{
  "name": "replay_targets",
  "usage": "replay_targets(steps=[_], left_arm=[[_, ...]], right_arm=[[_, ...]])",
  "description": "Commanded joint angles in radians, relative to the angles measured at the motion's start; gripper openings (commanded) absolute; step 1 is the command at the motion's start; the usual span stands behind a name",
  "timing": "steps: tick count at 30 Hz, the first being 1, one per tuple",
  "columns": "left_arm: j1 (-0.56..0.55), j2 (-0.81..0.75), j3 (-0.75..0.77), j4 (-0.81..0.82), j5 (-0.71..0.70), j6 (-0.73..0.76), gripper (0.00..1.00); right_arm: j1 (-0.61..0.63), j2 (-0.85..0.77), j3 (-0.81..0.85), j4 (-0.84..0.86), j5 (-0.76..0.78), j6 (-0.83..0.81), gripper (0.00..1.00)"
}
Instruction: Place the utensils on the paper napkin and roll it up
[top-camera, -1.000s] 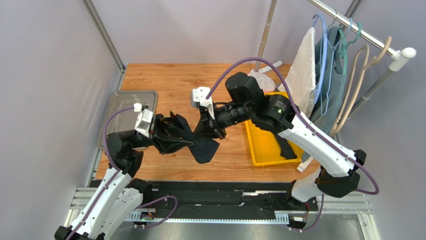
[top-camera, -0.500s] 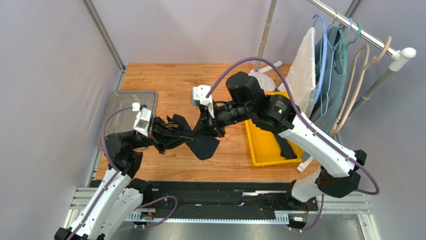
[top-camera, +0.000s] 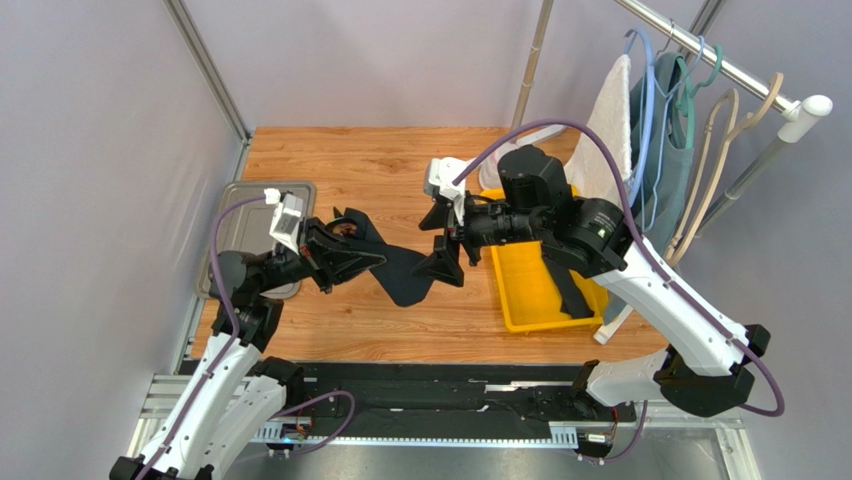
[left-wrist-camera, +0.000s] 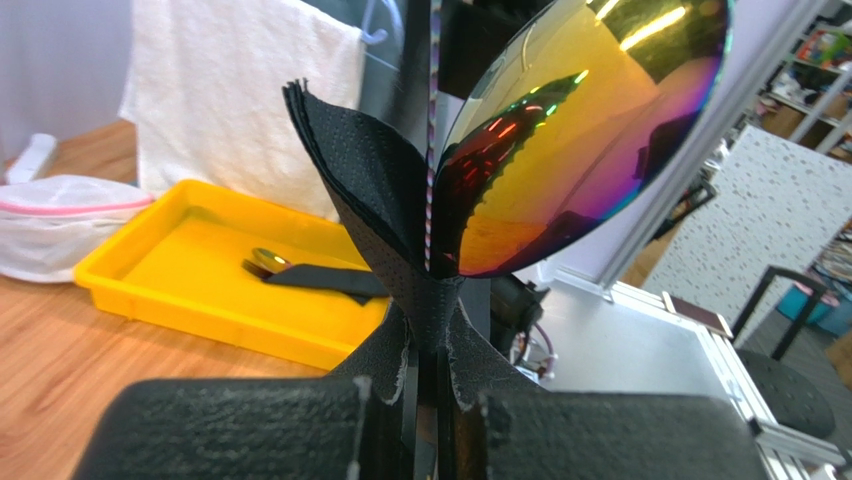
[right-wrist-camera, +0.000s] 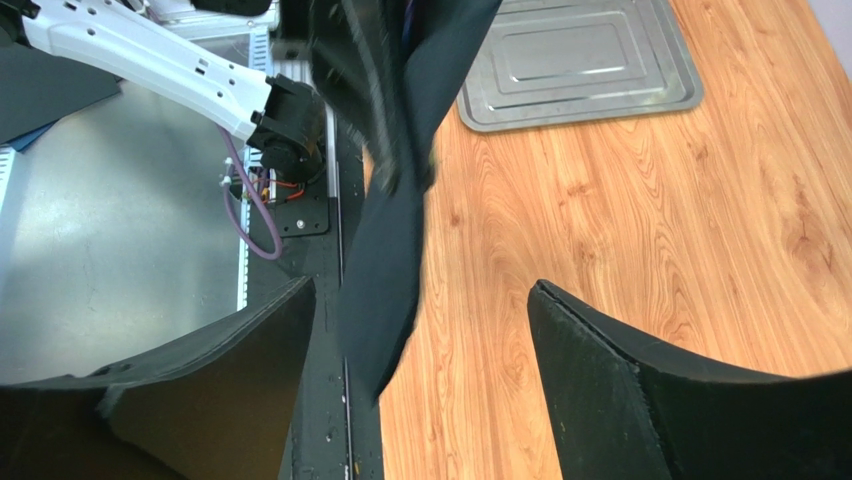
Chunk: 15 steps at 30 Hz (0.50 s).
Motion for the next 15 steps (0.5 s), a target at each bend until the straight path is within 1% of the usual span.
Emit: replay_targets(steps=[1,4,6,10,12,13,15], left_arm=[[0.049,0.032,0.07,0.059,-0.023,-0.063,0.0],[0.05,0.043,0.075,0.085,-0.022,-0.082,0.0],[0.052,0.047,0.076,0.082,-0.013,-0.077,0.0],[0.05,0.043,0.072,0.073,0.0,-0.079,0.0],[0.05,0.037,0.072,0.075,0.001,-0.082,0.0],[0.05,0.035,0.072,0.075,0.003,-0.08,0.0],[0.05,0.032,0.073,0.078,0.004,-0.082,0.0]], right_arm=[[-0.013,-0.076,-0.078,0.0,0.02,-0.002,0.74],[-0.032,-0.093,-0.109,-0.005,0.032,-0.008,0.68],[-0.045,-0.087,-0.11,-0.002,0.025,-0.001,0.66],[-0.082,-0.07,-0.089,0.007,-0.032,0.051,0.59],[-0.084,-0.065,-0.08,0.012,-0.047,0.073,0.57],[-0.085,-0.062,-0.078,0.013,-0.061,0.078,0.53],[-0.09,-0.062,-0.086,0.013,-0.081,0.09,0.49]])
